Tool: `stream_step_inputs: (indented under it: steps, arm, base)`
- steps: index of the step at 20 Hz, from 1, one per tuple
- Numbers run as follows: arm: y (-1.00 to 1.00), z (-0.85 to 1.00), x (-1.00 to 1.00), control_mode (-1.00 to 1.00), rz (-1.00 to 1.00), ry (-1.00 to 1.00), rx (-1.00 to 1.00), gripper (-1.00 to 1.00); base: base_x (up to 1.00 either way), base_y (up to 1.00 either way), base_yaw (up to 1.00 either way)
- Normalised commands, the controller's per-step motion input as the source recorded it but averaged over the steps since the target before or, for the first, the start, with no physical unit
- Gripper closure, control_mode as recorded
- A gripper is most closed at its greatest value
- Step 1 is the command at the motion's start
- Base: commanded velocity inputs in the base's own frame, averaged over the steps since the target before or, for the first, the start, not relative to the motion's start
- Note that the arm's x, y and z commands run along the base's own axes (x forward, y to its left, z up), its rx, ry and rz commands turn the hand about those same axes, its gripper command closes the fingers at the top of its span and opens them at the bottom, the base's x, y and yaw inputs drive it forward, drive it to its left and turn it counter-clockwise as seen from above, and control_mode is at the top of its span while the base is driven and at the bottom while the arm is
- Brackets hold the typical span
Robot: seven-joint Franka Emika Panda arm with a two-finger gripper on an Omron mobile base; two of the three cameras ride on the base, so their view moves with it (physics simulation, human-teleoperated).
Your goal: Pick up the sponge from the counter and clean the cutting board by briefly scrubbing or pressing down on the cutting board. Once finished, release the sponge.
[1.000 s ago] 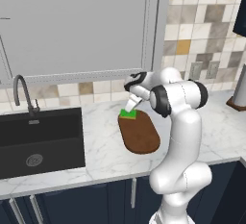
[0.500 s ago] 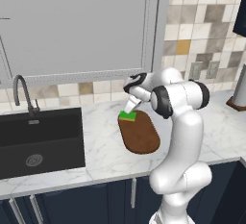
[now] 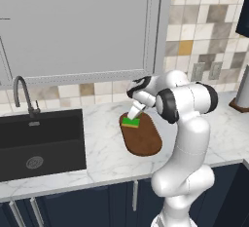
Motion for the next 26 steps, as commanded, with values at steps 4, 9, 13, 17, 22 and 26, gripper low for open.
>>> stream_step_inputs:
  steps: [4, 9, 13, 17, 22, 26]
  arm:
    - [0.0, -0.19, -0.66, -1.0, 0.0, 0.0, 0.0, 1.0]
    - [0.0, -0.18, -0.69, -1.0, 0.0, 0.0, 0.0, 1.0]
    - [0.01, -0.21, -0.67, -1.0, 0.0, 0.0, 0.0, 1.0]
    - [0.03, -0.23, -0.64, -1.0, 0.0, 0.0, 0.0, 1.0]
    - [0.06, -0.21, -0.61, -1.0, 0.0, 0.02, 0.0, 1.0]
    - [0.12, -0.18, -0.59, -1.0, 0.0, 0.06, 0.0, 1.0]
  base:
    - [0.0, 0.0, 0.0]
    - [0.0, 0.0, 0.0]
    - [0.0, 0.0, 0.0]
    - [0.0, 0.0, 0.0]
    - [0.0, 0.0, 0.0]
    - [0.0, 0.0, 0.0]
